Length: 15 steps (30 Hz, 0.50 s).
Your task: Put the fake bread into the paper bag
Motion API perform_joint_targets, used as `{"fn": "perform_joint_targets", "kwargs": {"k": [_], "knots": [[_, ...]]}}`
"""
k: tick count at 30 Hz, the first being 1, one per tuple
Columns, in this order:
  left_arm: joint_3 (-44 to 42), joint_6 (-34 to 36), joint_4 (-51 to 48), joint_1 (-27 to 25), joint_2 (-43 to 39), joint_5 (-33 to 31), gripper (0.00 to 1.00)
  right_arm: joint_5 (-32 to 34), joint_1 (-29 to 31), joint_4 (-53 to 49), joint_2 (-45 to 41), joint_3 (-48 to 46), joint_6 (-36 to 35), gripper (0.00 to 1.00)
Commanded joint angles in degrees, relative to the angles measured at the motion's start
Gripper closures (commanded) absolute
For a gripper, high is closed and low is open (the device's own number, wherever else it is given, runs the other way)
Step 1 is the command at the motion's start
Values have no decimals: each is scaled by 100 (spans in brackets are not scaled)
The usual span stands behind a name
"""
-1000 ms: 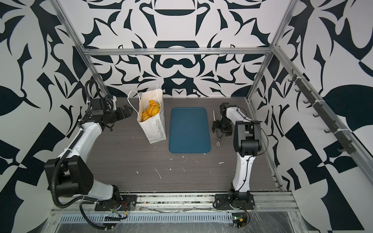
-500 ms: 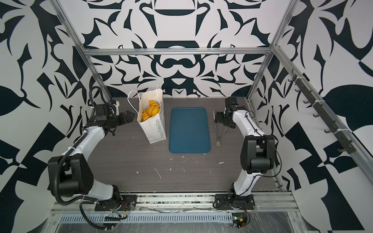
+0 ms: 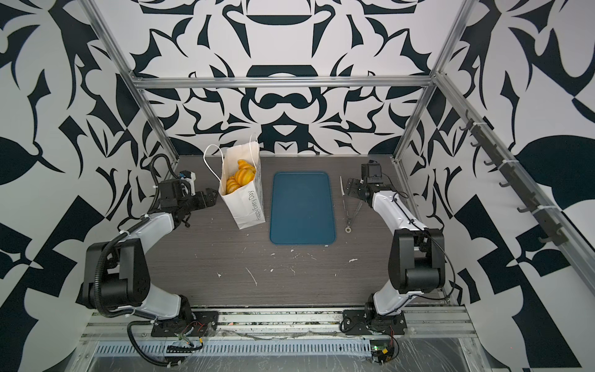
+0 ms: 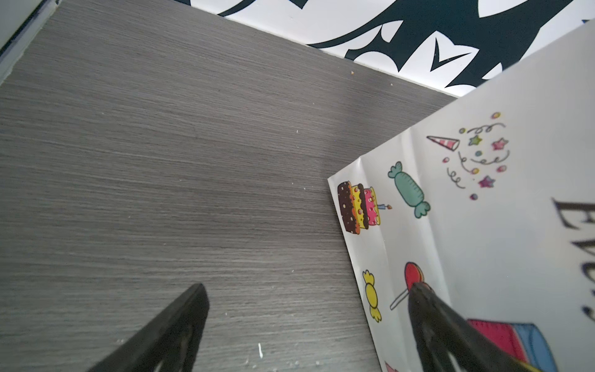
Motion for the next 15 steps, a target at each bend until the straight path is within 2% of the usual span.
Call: {"fn": "perform_joint_targets", "kwargs": {"k": [1, 6, 7, 10, 15], "knots": [[-147, -20, 748, -1, 152, 65, 1, 470, 70, 1242, -322, -381, -532, 11], [-521, -83, 1733, -1, 258, 142, 1, 1185, 150, 1305, -326, -536, -1214, 11], [-650, -80, 2098, -1, 311, 147, 1, 1198, 155, 1418, -373, -653, -1293, 11], [-634, 33, 2297, -1, 436, 301, 1, 1144, 154, 1681, -497, -936, -1459, 11], [-611, 108, 2119, 6, 335, 276, 1, 966, 147, 1945, -675, -1296, -1572, 12]]}}
